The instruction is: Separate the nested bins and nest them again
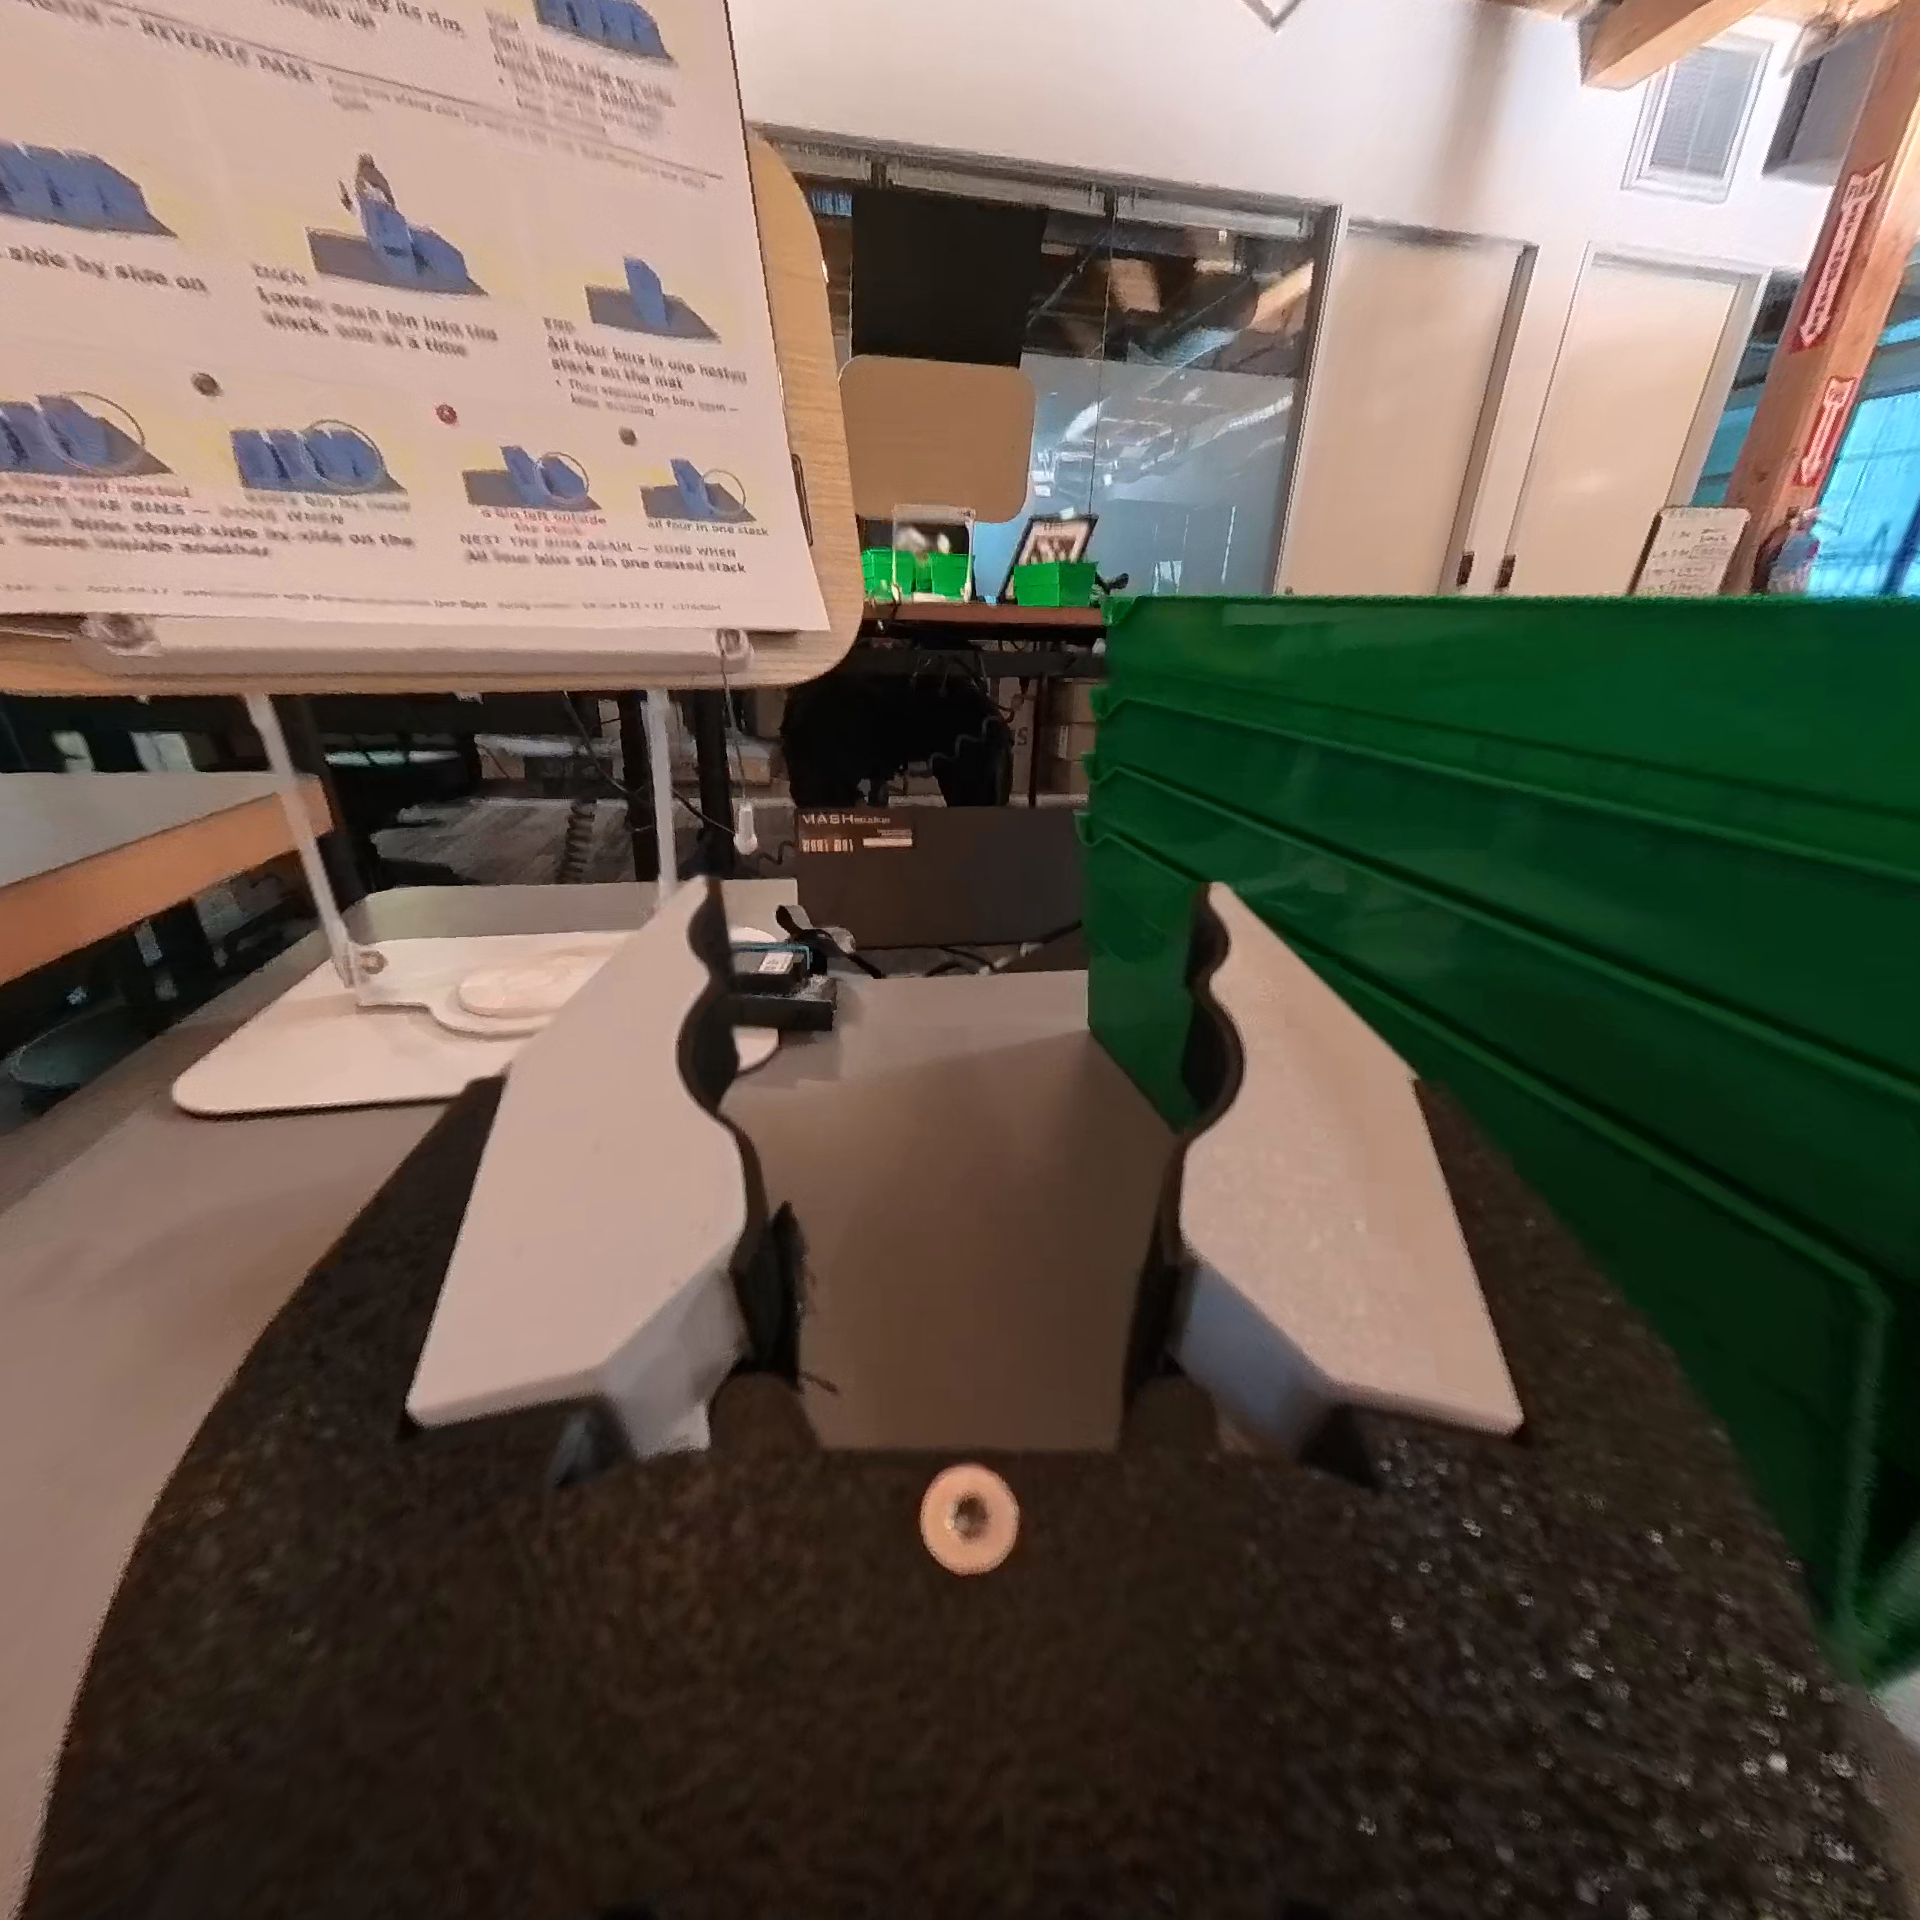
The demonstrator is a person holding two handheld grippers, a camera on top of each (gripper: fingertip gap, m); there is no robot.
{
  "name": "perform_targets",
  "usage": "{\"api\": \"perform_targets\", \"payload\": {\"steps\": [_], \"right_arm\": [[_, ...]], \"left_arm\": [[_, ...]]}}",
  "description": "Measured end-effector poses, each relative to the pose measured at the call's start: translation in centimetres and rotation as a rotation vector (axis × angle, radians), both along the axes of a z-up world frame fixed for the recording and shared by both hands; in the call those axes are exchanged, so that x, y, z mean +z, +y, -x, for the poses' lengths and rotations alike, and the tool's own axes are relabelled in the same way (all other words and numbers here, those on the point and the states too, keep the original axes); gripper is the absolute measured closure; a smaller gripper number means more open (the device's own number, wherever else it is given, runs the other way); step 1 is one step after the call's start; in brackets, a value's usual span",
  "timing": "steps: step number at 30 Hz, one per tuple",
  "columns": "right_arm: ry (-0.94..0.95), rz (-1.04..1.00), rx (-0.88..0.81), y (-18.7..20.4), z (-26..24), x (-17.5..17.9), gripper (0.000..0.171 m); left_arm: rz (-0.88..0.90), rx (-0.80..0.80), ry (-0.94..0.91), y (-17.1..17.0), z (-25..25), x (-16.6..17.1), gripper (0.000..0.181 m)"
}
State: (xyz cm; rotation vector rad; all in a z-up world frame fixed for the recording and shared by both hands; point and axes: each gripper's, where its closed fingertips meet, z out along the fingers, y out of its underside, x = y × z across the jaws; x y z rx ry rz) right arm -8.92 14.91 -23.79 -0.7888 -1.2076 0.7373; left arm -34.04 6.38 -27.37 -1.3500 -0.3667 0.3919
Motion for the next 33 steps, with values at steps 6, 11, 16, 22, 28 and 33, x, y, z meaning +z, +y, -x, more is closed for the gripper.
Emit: {"api": "perform_targets", "payload": {"steps": [6,11,16,22,28,33], "right_arm": [[0.057,0.184,-0.082,6.8,-1.5,-2.8,0.14],[0.014,0.207,-0.102,9.4,-2.3,-4.9,0.14],[0.074,0.328,-0.062,10.2,-3.1,-4.5,0.14],[0.048,0.338,0.013,8.7,-2.0,-4.8,0.139],[0.034,0.379,0.109,7.5,-1.4,-5.0,0.135],[0.016,0.393,0.16,6.6,-1.2,-5.2,0.133]], "left_arm": [[-0.044,0.065,0.064,-1.2,0.4,0.7,0.096],[-0.117,0.137,-0.036,-2.1,1.2,0.2,0.097],[-0.106,0.218,-0.025,-2.9,0.6,-0.2,0.098],[-0.108,0.279,-0.004,-4.4,-0.5,-0.2,0.099],[-0.082,0.304,0.014,-5.1,-0.4,-0.3,0.099],[-0.074,0.302,-0.002,-5.7,0.0,-0.7,0.099]]}}
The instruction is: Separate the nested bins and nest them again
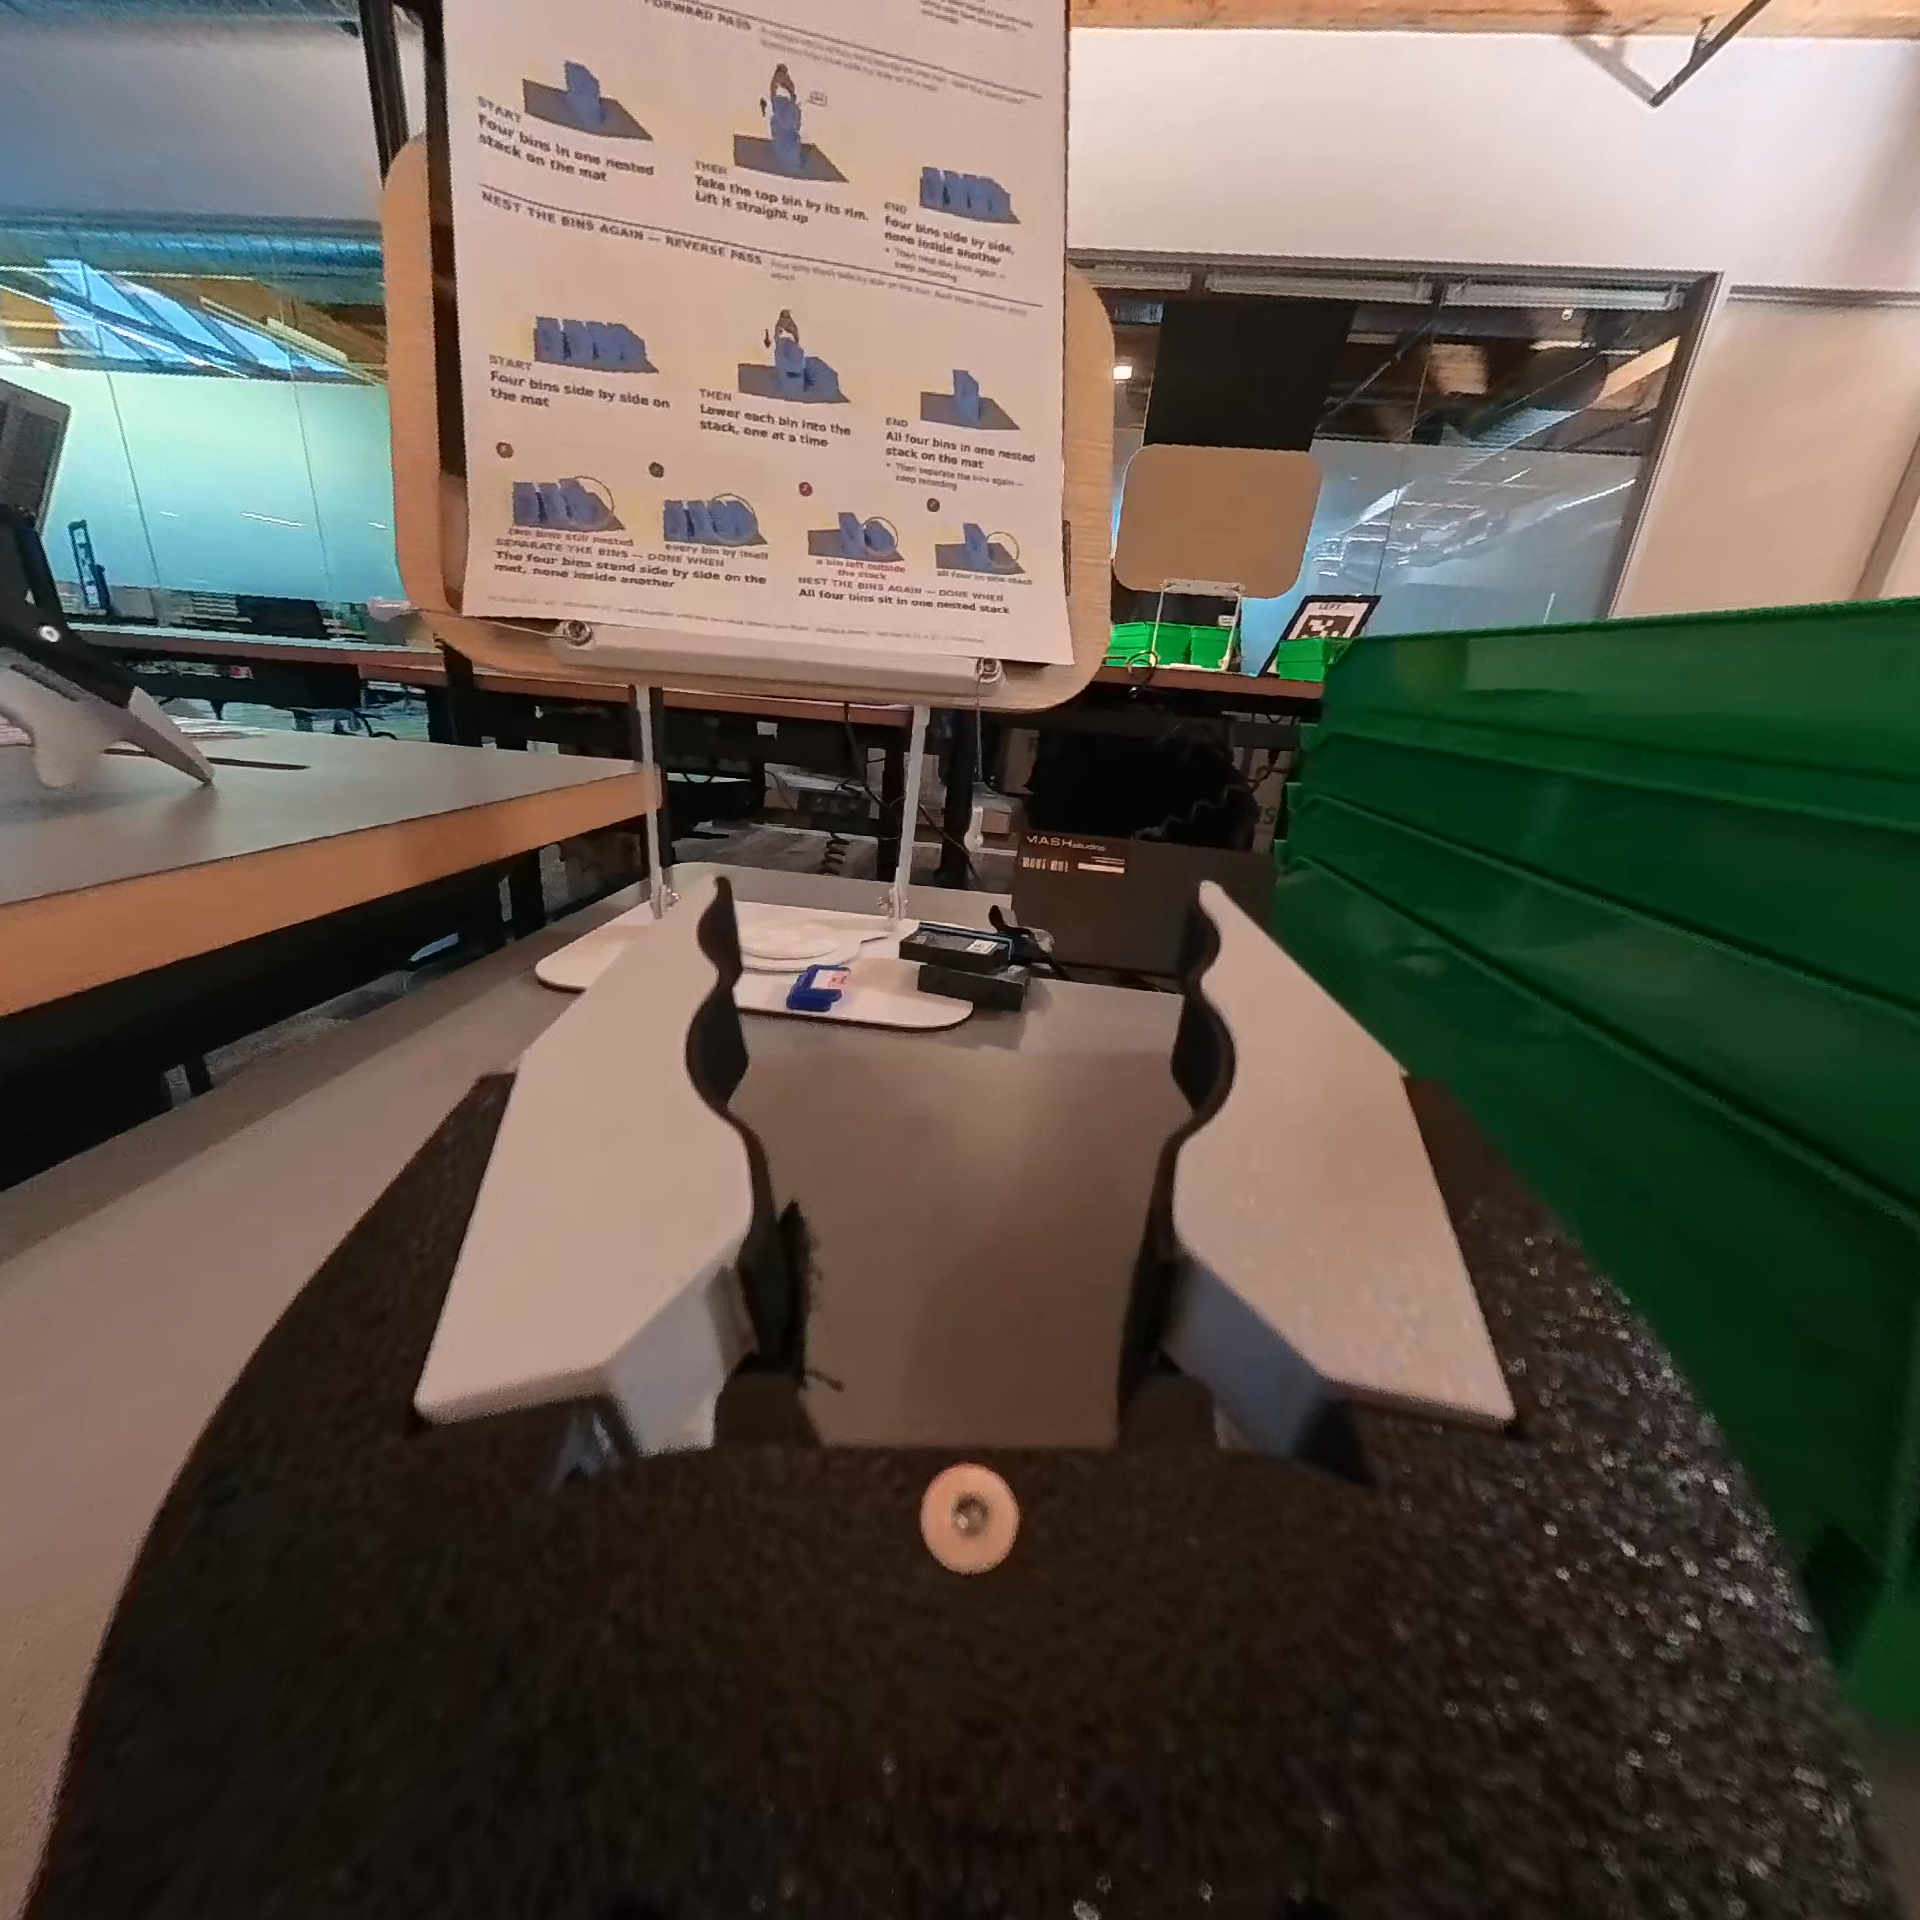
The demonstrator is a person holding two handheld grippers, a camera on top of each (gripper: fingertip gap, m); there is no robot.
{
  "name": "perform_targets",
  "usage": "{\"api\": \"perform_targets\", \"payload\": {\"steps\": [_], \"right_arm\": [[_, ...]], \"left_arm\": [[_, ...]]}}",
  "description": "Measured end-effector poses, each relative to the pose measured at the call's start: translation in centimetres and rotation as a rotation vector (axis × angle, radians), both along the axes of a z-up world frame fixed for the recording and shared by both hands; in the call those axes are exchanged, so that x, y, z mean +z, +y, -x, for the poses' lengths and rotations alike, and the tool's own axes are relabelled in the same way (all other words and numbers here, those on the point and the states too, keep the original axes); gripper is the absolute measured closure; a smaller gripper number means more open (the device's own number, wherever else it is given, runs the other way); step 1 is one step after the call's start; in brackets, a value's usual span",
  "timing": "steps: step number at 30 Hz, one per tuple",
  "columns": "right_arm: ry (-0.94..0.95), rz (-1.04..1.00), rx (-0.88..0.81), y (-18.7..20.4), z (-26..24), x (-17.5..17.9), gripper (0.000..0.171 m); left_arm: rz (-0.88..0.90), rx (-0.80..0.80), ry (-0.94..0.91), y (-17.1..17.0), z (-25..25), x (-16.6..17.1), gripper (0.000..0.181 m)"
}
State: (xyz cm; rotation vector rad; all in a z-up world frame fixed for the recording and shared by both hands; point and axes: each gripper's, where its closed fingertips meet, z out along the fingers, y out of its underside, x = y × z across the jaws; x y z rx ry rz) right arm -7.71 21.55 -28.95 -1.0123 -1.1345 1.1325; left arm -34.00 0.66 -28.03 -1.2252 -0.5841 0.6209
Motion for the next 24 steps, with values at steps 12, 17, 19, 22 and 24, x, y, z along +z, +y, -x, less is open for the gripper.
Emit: {"api": "perform_targets", "payload": {"steps": [12,17,19,22,24], "right_arm": [[-0.049,-0.378,0.189,-3.0,2.1,3.3,0.129],[-0.25,-0.834,0.412,-3.9,5.2,7.2,0.13],[-0.382,-0.967,0.53,-4.2,6.7,7.8,0.131],[-0.627,-1.205,0.626,-3.2,9.2,6.9,0.135],[-0.782,-1.392,0.655,-2.0,10.3,6.0,0.14]], "left_arm": [[-0.009,0.022,-0.006,-0.6,0.4,0.0,0.1],[-0.008,-0.015,-0.005,0.2,0.3,0.0,0.1],[-0.007,-0.028,-0.002,0.4,0.2,0.0,0.101],[-0.016,-0.058,-0.001,0.8,0.0,0.2,0.101],[-0.014,-0.064,-0.002,1.0,0.1,0.2,0.101]]}}
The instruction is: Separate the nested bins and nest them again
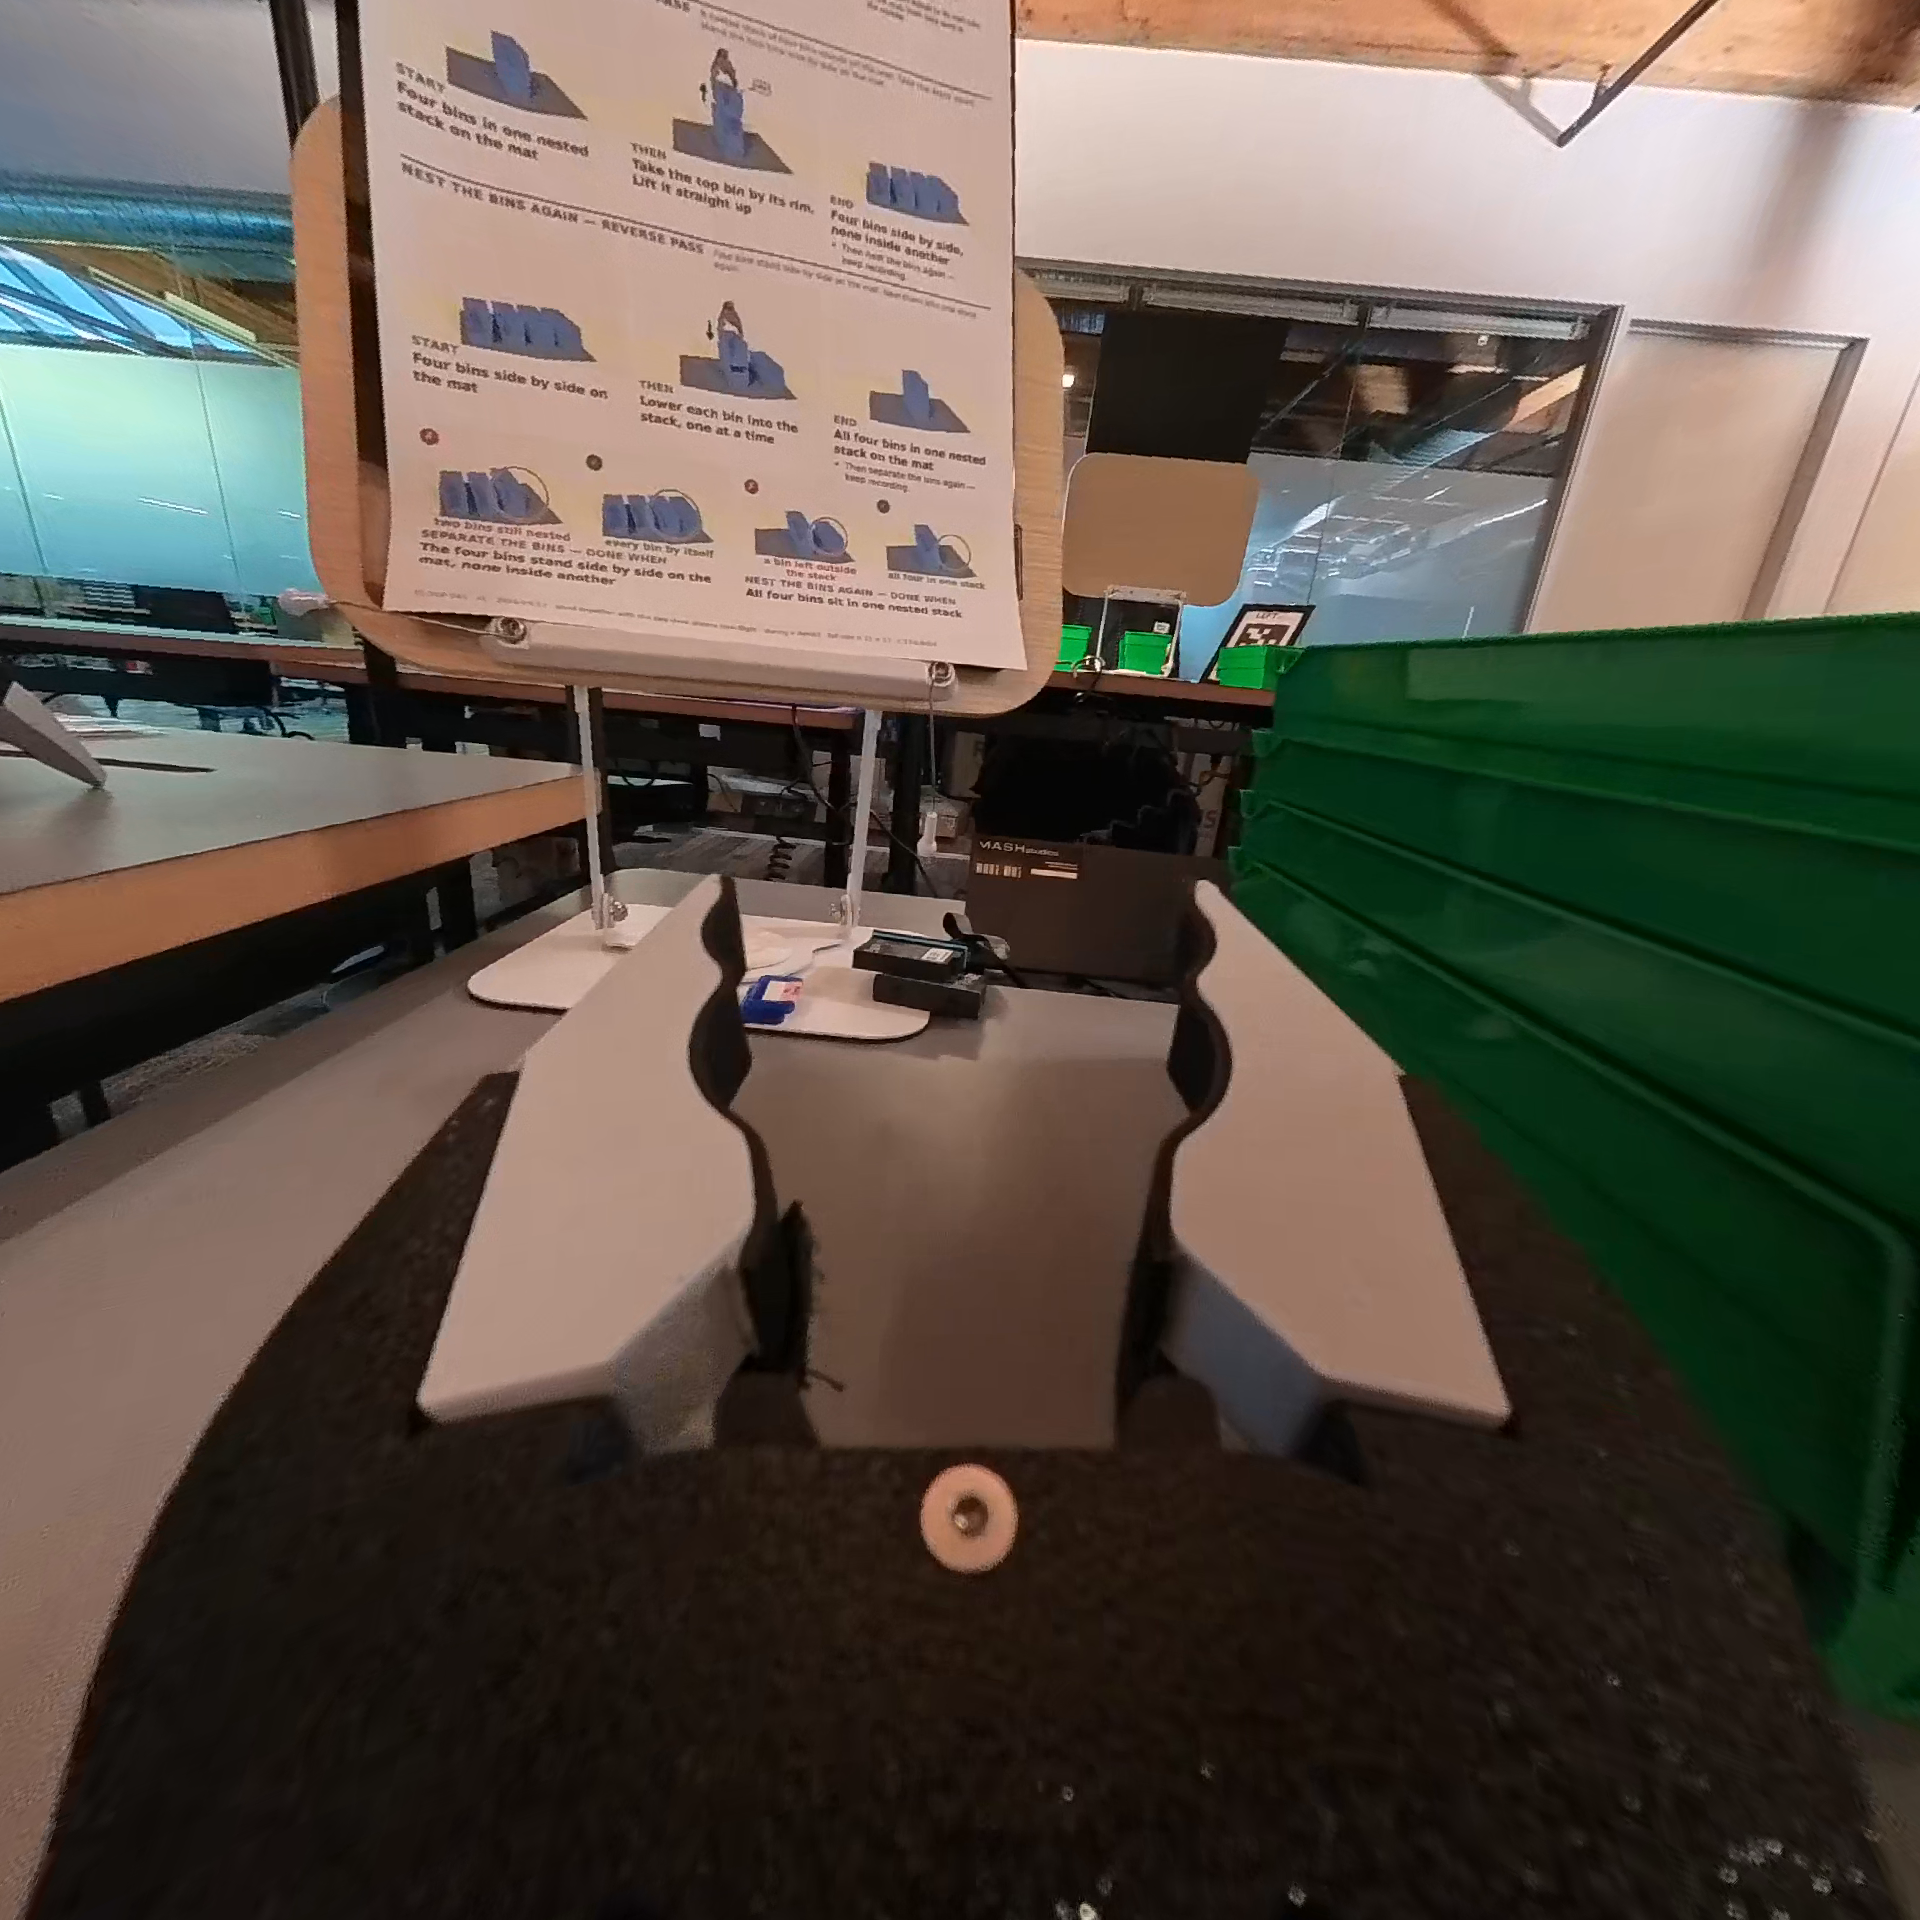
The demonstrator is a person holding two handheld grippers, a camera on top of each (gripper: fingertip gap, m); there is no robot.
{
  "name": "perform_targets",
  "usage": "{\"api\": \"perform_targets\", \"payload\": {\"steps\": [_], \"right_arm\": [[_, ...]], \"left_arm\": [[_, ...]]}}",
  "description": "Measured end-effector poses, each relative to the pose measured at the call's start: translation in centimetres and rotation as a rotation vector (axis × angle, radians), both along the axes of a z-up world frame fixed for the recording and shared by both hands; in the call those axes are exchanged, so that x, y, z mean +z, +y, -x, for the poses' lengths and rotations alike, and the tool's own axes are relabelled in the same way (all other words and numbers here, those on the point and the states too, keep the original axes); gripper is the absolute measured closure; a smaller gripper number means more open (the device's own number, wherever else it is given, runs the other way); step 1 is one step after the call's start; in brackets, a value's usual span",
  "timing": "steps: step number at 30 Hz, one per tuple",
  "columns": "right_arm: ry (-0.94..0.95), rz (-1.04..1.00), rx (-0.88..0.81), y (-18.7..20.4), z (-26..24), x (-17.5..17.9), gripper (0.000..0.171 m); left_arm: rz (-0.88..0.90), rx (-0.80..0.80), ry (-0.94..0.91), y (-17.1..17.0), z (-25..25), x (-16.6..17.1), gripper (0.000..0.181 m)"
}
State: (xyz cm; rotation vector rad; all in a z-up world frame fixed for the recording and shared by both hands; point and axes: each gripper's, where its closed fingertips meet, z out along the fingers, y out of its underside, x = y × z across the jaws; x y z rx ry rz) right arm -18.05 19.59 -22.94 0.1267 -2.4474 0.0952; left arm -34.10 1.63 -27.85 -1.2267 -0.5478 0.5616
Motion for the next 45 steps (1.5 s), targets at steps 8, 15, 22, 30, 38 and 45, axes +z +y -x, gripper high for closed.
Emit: {"api": "perform_targets", "payload": {"steps": [8,15,22,30,38,45], "right_arm": [[-0.253,-0.31,0.107,0.6,1.6,-0.9,0.157],[-0.407,-0.438,0.139,1.2,1.9,-1.7,0.164],[-0.391,-0.472,0.204,0.1,2.4,-1.2,0.169],[-0.379,-0.395,0.182,-0.5,3.0,-0.8,0.17],[-0.36,-0.36,0.163,-0.2,3.1,-0.7,0.169],[-0.342,-0.326,0.14,-0.1,3.0,-0.8,0.169]], "left_arm": [[-0.03,0.004,-0.038,-0.3,1.2,0.0,0.1],[0.007,-0.006,-0.027,0.4,1.0,-0.3,0.101],[0.023,-0.007,-0.03,0.6,1.1,-0.5,0.101],[0.03,-0.009,-0.027,0.7,1.1,-0.6,0.101],[0.014,-0.054,0.018,0.2,0.3,0.5,0.096],[0.312,-0.17,0.612,-1.3,-12.5,3.3,0.109]]}}
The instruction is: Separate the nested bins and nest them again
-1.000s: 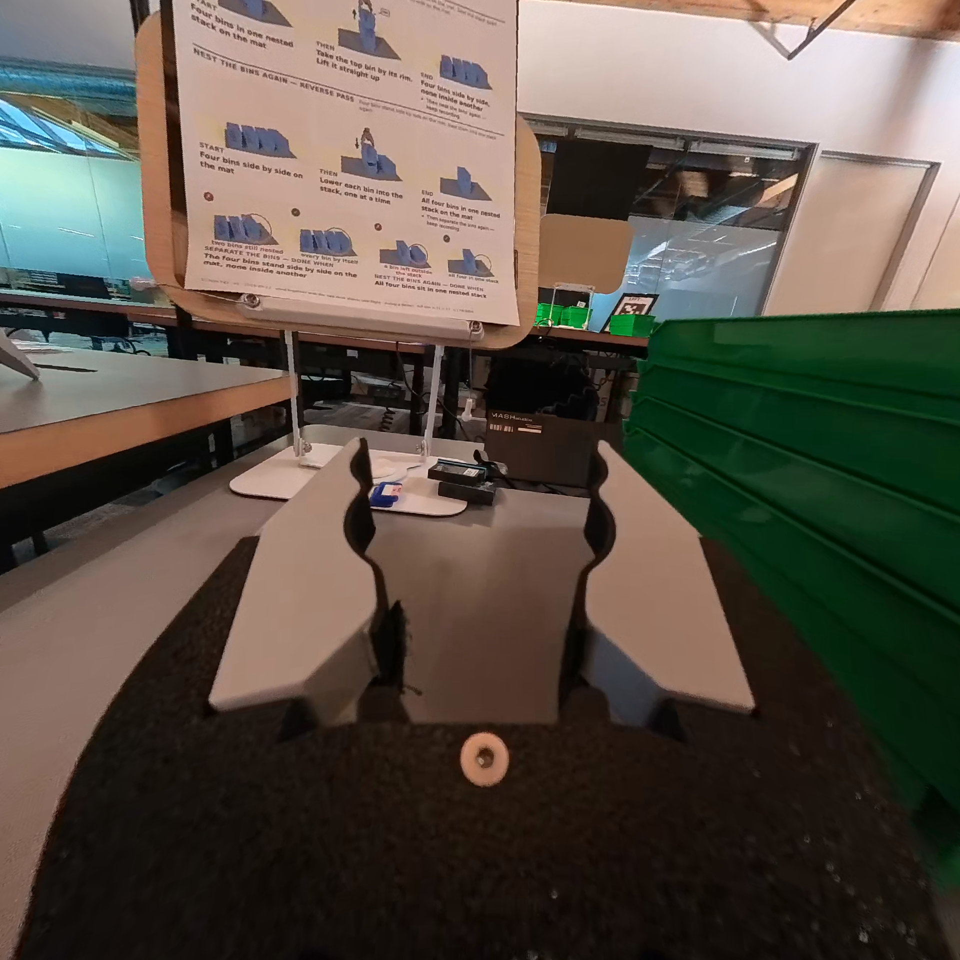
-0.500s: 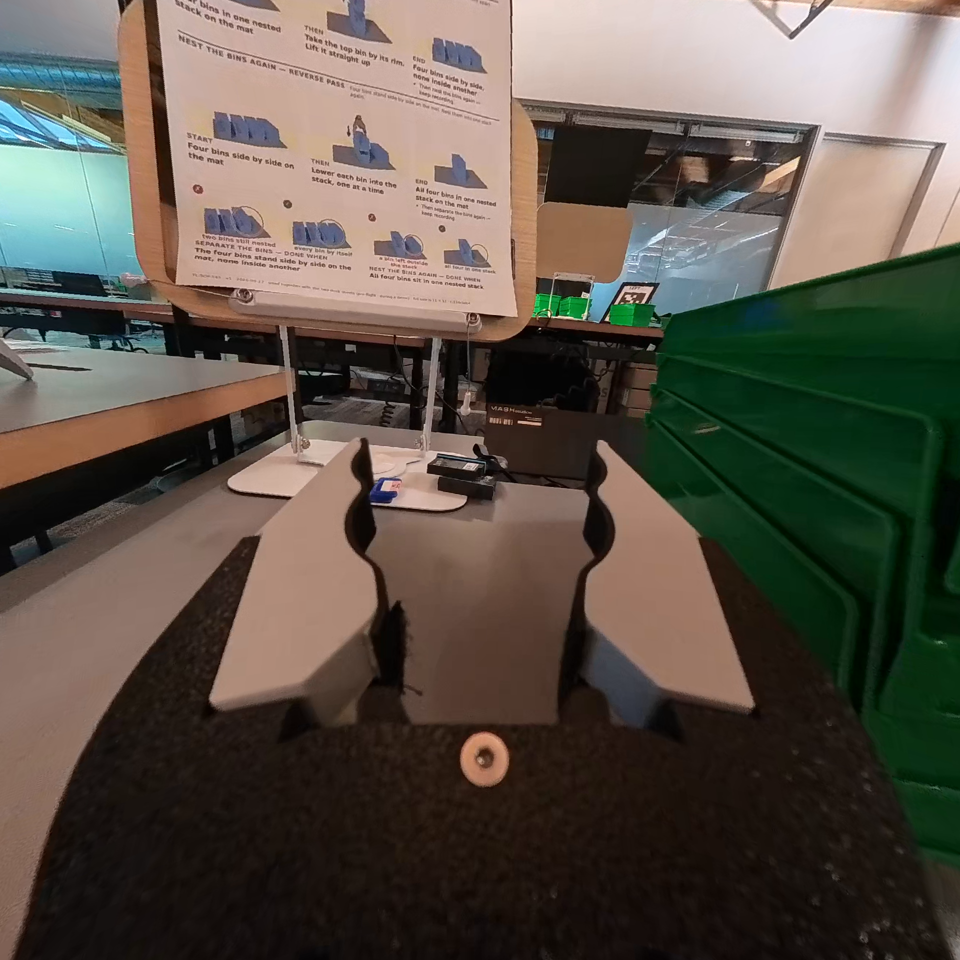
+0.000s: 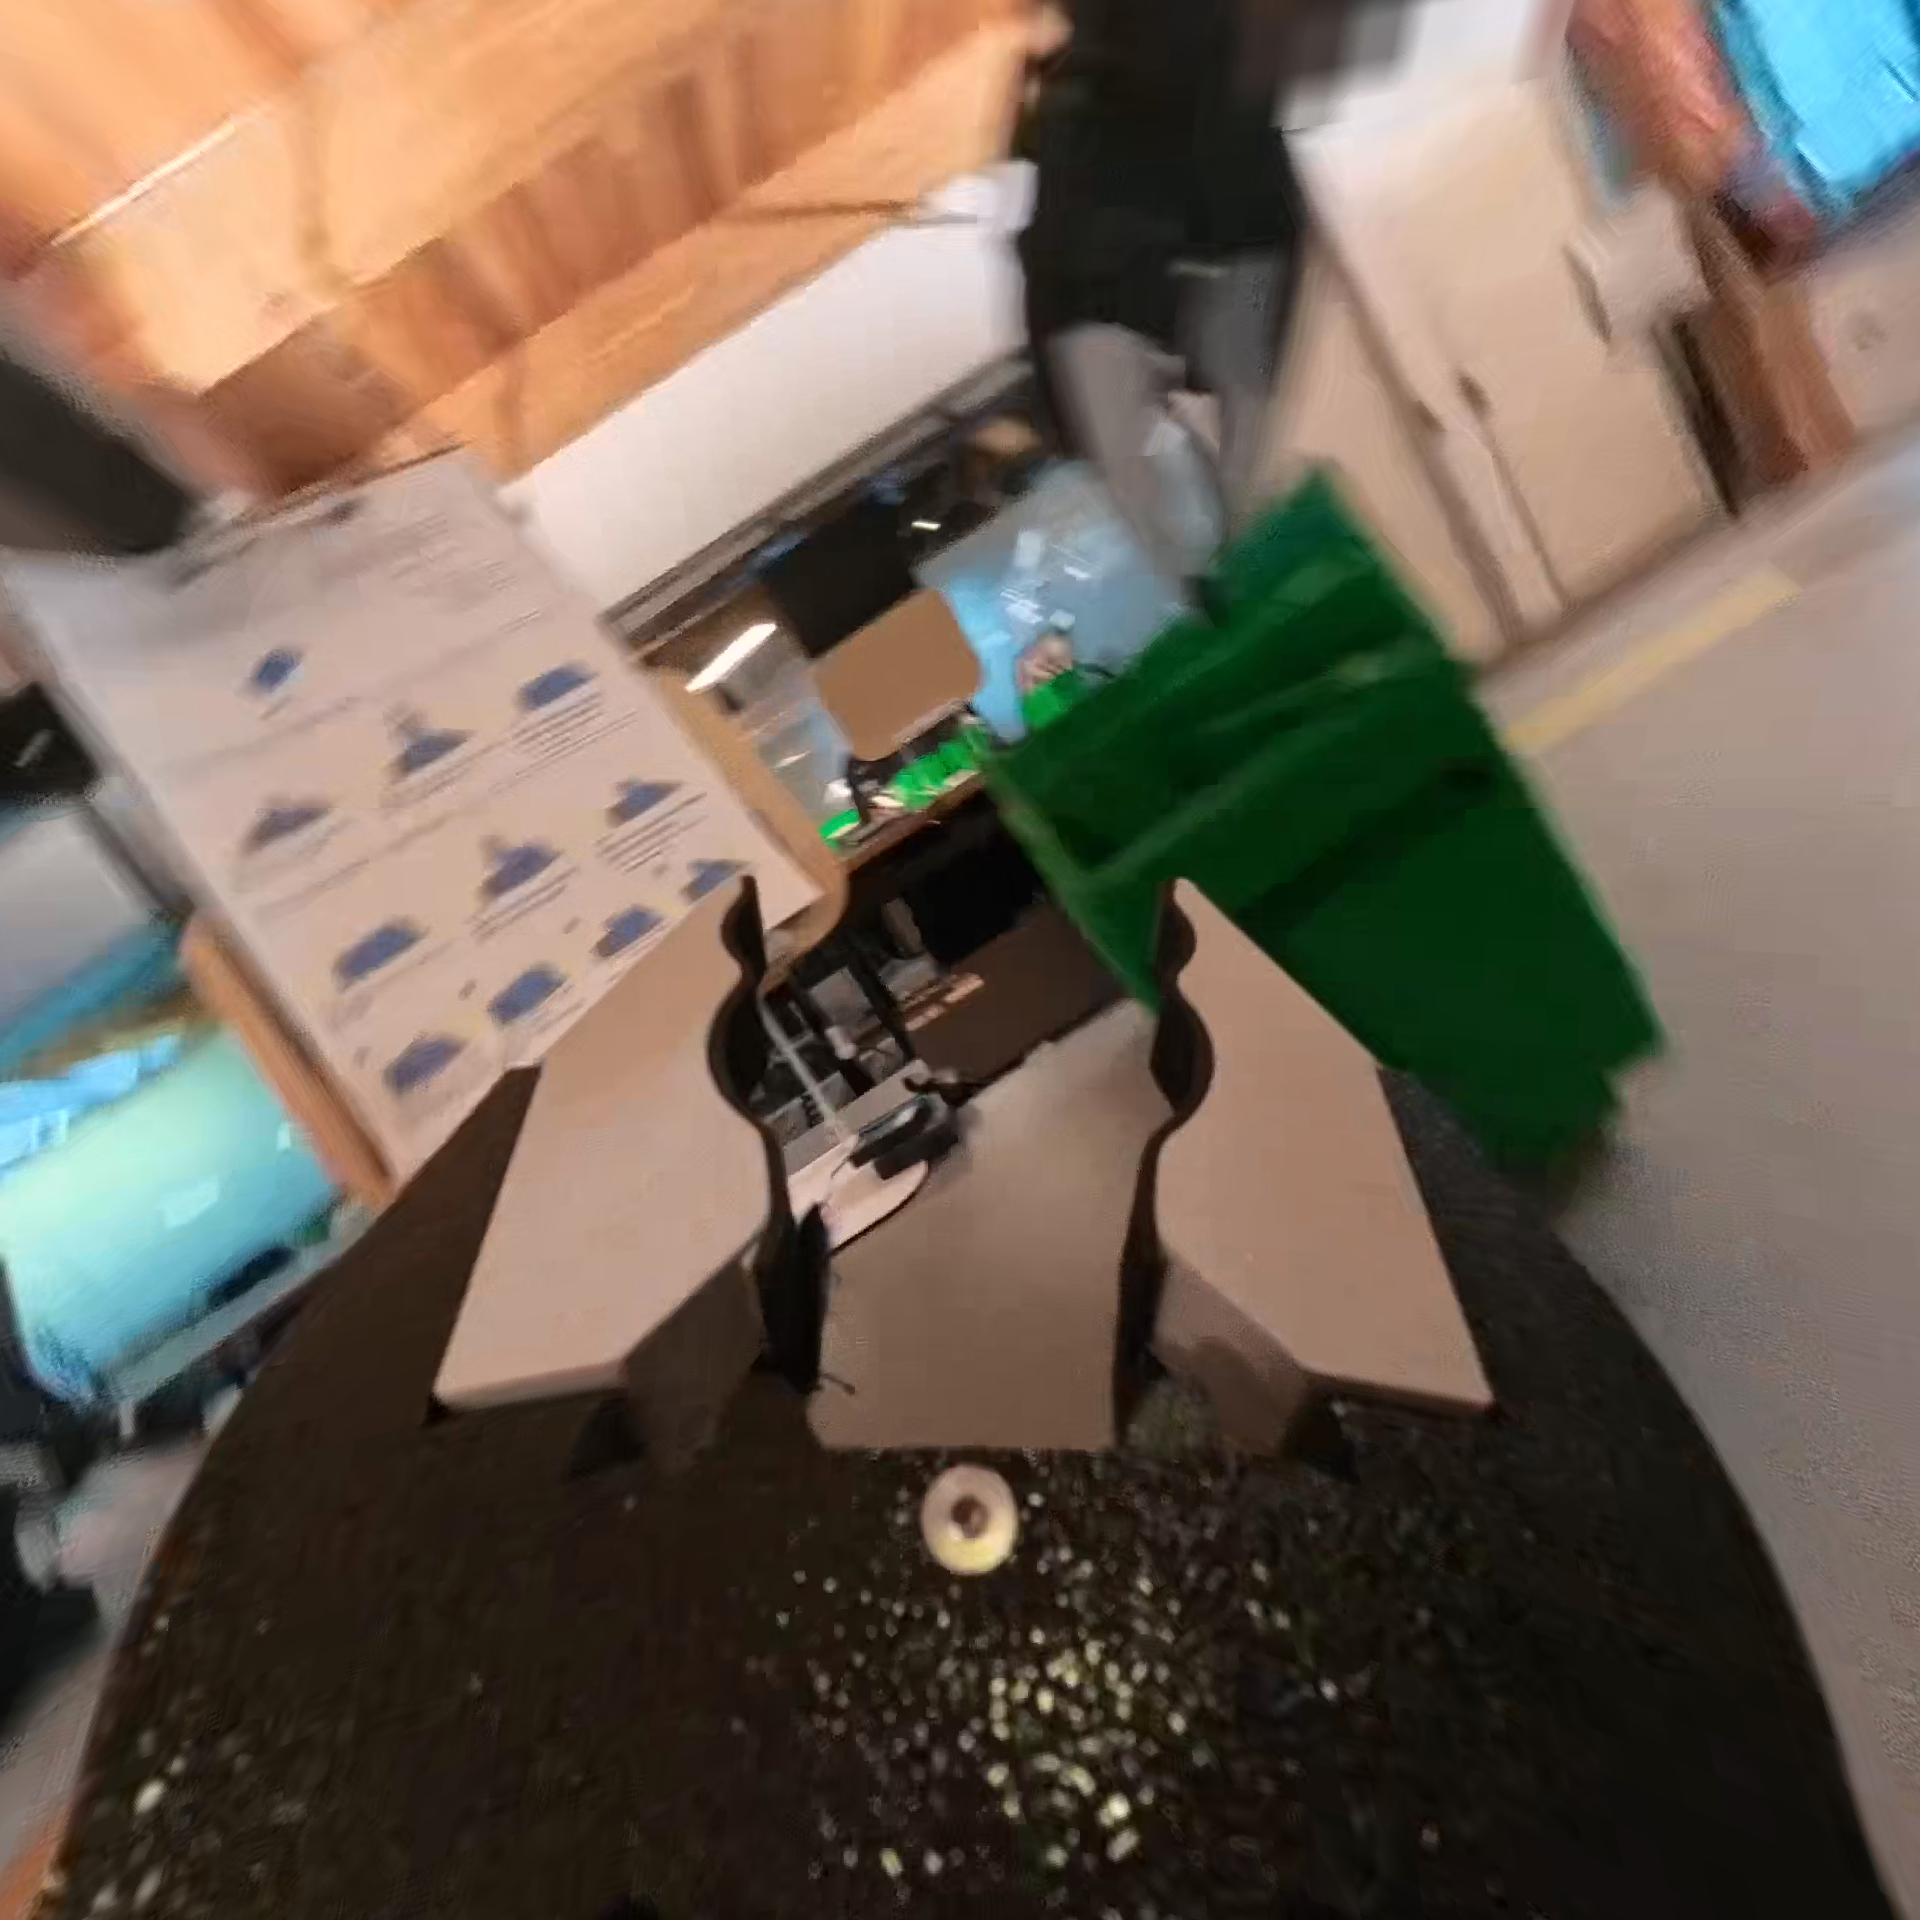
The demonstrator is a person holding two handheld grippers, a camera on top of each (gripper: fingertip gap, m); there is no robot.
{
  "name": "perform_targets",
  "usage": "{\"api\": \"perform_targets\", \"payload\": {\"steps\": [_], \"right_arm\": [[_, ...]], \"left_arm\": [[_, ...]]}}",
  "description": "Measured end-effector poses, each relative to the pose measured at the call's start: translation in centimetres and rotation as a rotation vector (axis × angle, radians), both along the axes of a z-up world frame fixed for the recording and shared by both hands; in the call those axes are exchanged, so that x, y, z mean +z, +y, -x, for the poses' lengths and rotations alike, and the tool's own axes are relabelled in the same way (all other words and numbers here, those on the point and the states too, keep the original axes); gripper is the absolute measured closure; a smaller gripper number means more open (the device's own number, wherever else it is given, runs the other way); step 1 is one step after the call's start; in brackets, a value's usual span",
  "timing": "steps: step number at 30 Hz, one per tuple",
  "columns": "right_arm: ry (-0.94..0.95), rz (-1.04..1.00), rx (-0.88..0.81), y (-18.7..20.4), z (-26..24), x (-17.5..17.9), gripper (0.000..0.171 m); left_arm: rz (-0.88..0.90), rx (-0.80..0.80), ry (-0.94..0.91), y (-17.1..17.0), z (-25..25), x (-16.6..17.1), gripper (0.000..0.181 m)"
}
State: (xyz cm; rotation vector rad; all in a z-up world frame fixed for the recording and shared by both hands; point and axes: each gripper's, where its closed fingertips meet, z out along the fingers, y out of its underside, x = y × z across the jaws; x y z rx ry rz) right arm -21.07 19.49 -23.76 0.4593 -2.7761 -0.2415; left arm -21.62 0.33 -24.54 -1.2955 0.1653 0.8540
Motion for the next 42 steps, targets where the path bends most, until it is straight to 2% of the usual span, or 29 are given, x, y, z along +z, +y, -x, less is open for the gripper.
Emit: {"api": "perform_targets", "payload": {"steps": [2,5,9,12,17,25,34,38,40,42], "right_arm": [[0.002,-0.001,0.001,0.1,-0.2,-0.1,0.169],[0.005,-0.003,0.001,0.2,-0.3,-0.2,0.169],[0.006,-0.008,-0.003,0.2,-0.3,-0.2,0.169],[0.004,-0.015,0.002,0.2,-0.4,-0.2,0.169],[0.001,-0.009,-0.003,0.4,-0.6,-0.4,0.17],[-0.009,0.074,-0.042,0.1,-0.3,0.0,0.169],[-0.037,0.212,-0.1,0.0,0.4,0.5,0.169],[-0.055,0.179,-0.095,0.4,-0.3,0.1,0.168],[-0.077,0.157,-0.144,0.7,-0.9,-0.1,0.166],[-0.112,0.186,-0.254,0.7,-1.5,0.0,0.154]], "left_arm": [[0.212,-0.069,0.136,1.9,-3.6,-2.8,0.113],[0.396,-0.137,0.232,4.1,-6.4,-5.8,0.111],[0.577,-0.086,0.299,6.1,-5.8,-8.8,0.105],[0.678,-0.005,0.343,7.1,-4.2,-10.1,0.09],[0.721,-0.012,0.298,7.8,-3.7,-10.9,0.081],[0.745,-0.033,0.221,7.6,-3.5,-10.2,0.093],[0.76,-0.043,0.207,7.8,-3.6,-10.1,0.094],[0.74,-0.058,0.197,8.2,-4.2,-10.0,0.097],[0.731,-0.062,0.191,8.3,-4.4,-9.9,0.098],[0.724,-0.061,0.188,8.6,-4.7,-9.9,0.099]]}}
